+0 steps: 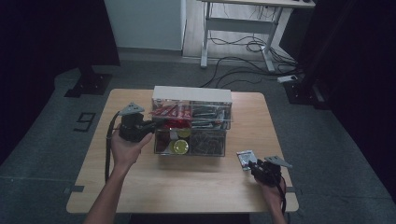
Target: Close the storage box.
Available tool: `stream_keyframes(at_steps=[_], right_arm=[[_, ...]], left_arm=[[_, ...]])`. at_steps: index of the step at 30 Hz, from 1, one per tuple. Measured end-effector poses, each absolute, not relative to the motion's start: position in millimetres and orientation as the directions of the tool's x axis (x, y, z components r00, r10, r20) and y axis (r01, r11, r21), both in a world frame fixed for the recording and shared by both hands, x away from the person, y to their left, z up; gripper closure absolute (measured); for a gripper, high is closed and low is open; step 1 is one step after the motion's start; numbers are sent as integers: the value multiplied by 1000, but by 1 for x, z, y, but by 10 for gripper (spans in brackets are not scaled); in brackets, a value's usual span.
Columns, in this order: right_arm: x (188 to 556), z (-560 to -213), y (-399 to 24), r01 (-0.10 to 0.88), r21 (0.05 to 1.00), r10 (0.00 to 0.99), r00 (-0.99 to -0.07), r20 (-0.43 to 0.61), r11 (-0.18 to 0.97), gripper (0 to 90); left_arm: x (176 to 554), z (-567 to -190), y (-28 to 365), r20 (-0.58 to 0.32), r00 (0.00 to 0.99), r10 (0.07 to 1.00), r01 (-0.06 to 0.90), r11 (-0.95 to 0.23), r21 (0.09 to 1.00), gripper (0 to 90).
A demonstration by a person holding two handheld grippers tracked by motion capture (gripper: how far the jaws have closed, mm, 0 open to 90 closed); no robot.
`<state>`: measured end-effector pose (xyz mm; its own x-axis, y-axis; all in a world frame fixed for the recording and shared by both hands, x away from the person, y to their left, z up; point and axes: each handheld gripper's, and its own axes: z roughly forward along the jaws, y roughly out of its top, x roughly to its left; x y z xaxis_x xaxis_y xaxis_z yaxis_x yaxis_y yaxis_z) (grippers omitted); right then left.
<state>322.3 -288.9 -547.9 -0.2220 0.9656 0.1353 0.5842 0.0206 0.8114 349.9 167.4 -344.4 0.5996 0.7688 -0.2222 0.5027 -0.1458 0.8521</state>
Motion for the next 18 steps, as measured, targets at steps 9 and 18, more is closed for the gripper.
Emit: stream_keyframes(at_steps=[9, 18], right_arm=[[322, -547, -288, 587, 810, 962, -232, 146, 18, 554], [322, -548, -288, 588, 809, 962, -227, 149, 14, 553]], left_arm=[[347, -350, 169, -226, 601, 767, 509, -150, 847, 886], [342, -352, 173, -209, 604, 769, 482, -143, 865, 828]])
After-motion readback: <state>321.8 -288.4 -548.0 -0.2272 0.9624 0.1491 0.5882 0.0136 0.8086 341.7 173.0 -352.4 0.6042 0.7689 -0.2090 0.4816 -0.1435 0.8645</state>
